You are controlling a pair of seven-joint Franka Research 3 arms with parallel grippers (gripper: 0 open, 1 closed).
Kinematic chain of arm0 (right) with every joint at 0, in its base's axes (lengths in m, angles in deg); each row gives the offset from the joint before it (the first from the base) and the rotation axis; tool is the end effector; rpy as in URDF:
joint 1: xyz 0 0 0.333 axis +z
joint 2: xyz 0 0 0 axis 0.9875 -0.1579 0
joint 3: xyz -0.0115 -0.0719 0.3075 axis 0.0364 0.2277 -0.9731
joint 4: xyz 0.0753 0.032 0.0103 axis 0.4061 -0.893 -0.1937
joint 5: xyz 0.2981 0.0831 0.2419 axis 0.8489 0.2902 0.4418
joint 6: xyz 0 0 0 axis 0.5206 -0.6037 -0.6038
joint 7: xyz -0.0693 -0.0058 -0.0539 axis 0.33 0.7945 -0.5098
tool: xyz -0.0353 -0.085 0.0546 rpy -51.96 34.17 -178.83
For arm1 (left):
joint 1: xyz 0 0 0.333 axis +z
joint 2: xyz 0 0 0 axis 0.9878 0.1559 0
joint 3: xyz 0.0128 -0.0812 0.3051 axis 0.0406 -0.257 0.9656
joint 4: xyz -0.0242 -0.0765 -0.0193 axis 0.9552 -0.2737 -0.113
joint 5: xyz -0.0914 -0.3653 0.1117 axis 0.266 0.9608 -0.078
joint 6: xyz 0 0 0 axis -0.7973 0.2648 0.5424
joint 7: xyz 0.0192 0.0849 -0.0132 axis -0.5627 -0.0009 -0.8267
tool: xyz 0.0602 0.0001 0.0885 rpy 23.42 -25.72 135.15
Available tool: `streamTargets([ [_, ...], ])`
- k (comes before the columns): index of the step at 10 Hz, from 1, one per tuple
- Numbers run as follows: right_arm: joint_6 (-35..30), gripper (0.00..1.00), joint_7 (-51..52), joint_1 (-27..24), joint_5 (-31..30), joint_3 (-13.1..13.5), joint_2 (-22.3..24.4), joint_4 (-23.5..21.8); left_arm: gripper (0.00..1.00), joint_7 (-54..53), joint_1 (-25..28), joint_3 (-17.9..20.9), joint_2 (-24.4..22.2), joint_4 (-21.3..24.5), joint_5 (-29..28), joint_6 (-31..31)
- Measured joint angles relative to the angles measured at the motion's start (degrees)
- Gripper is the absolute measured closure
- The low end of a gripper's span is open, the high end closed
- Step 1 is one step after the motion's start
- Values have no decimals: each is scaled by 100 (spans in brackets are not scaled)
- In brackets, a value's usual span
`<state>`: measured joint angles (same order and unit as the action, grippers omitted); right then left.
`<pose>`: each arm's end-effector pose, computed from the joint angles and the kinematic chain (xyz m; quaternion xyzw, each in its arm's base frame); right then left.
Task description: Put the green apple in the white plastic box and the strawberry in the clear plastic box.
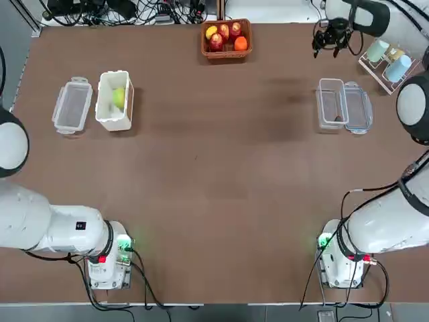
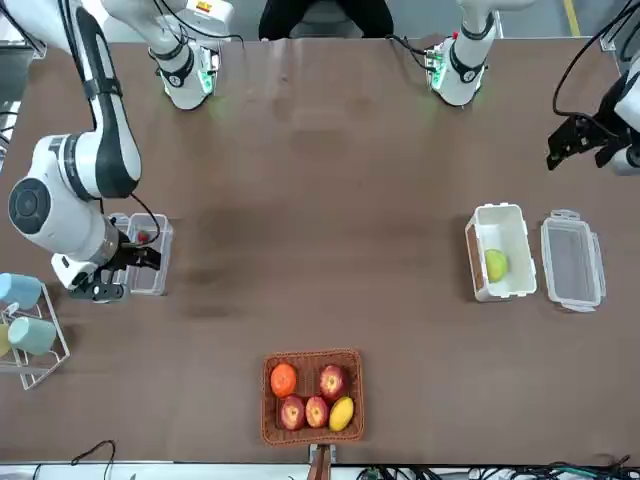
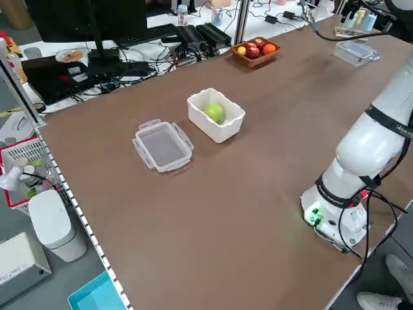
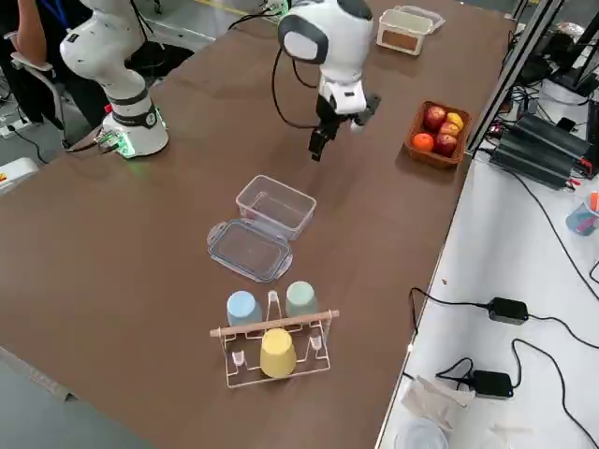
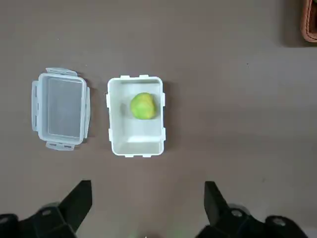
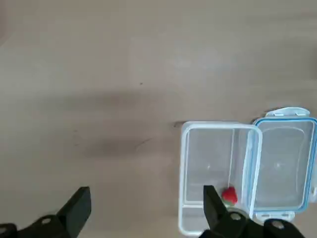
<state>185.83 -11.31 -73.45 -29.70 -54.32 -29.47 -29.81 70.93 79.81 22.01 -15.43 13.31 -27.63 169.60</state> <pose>0.6254 0.0528 0.4032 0.9992 -0.0175 -0.0348 0.0094 0.5413 -0.0446 0.6590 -0.9999 -0.0016 0.0015 0.0106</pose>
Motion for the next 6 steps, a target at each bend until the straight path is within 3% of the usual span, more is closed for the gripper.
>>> streamTargets([
  [3,-1067,0,-64,31,-1,55,231,875,0,-72,-8,-30,1,-4,133,-59],
  [6,-1976,0,-66,-39,2,150,1095,1034,0,-76,-16,-37,3,-5,140,-73],
])
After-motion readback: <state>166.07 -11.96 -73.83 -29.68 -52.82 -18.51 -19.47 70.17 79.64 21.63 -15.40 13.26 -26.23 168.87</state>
